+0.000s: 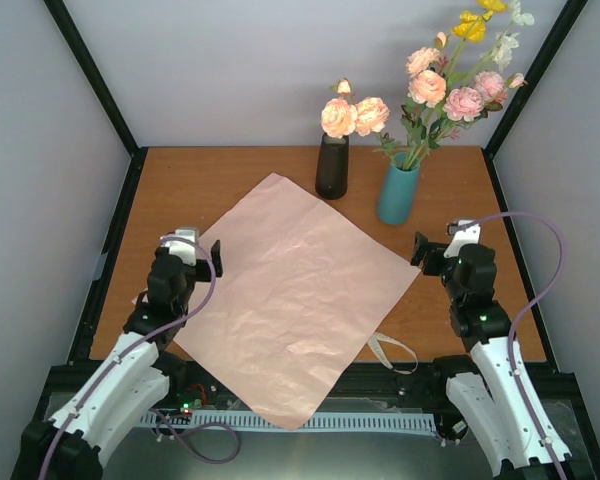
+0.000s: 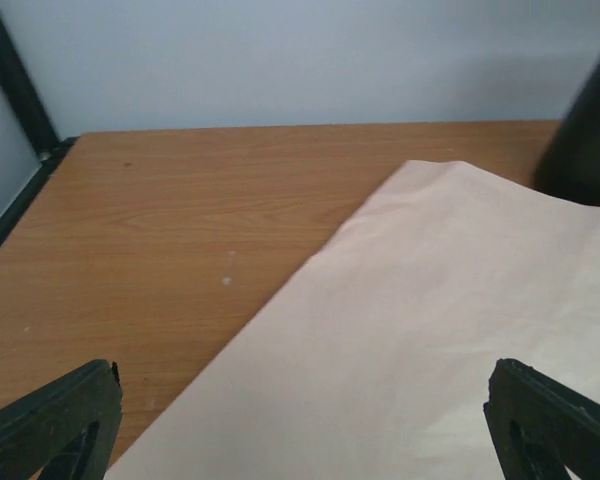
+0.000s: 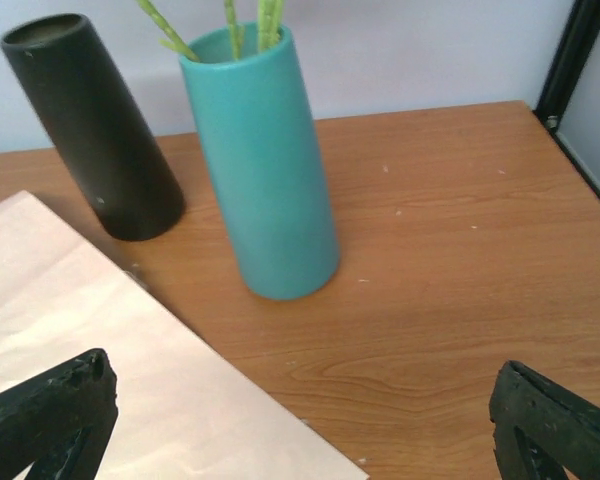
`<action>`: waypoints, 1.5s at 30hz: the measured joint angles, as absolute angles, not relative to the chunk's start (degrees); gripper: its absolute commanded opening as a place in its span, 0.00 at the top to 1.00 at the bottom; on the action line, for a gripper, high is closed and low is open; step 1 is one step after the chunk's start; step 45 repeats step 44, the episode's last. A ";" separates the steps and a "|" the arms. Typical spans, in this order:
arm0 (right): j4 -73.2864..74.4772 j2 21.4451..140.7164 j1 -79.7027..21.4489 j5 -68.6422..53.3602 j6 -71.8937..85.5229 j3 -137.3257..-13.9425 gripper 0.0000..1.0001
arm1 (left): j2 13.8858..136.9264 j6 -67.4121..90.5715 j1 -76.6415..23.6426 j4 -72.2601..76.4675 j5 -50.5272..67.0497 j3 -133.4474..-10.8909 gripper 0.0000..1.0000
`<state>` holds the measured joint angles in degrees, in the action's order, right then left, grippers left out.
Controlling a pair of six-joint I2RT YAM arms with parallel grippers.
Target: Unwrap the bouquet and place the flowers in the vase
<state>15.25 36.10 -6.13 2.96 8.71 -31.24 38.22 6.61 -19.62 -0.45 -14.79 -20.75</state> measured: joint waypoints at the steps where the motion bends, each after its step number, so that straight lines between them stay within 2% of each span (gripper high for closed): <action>1: 14.06 35.44 -6.13 3.70 8.27 -29.71 0.00 | 37.74 6.48 -17.89 1.65 -14.24 -18.94 0.01; 7: 5.32 36.69 -6.13 12.80 8.80 -23.09 0.00 | 40.10 5.87 -4.82 13.76 -10.50 -10.39 0.00; 11: -4.64 40.99 -6.13 18.74 9.63 -18.02 0.00 | 47.24 5.43 1.58 24.77 -8.38 -6.31 0.01; 14: -15.00 47.18 -6.13 19.97 7.16 -12.71 0.00 | 57.60 5.87 5.65 31.99 -7.86 -7.03 0.01; 20: -37.36 63.64 -5.98 19.73 0.56 -5.85 0.00 | 70.96 5.21 7.44 46.39 -5.26 -9.28 0.01; 28: -60.88 84.53 -3.81 12.29 -2.52 -11.84 0.00 | 82.04 3.03 8.93 66.11 0.75 -11.03 0.01; 32: -62.72 87.88 -3.01 10.81 -2.57 -13.61 0.00 | 87.46 2.37 9.43 69.67 2.39 -11.31 0.00; 45: -62.59 87.96 -2.63 9.02 -2.55 -15.75 0.00 | 87.64 2.35 9.72 70.81 2.92 -12.10 0.01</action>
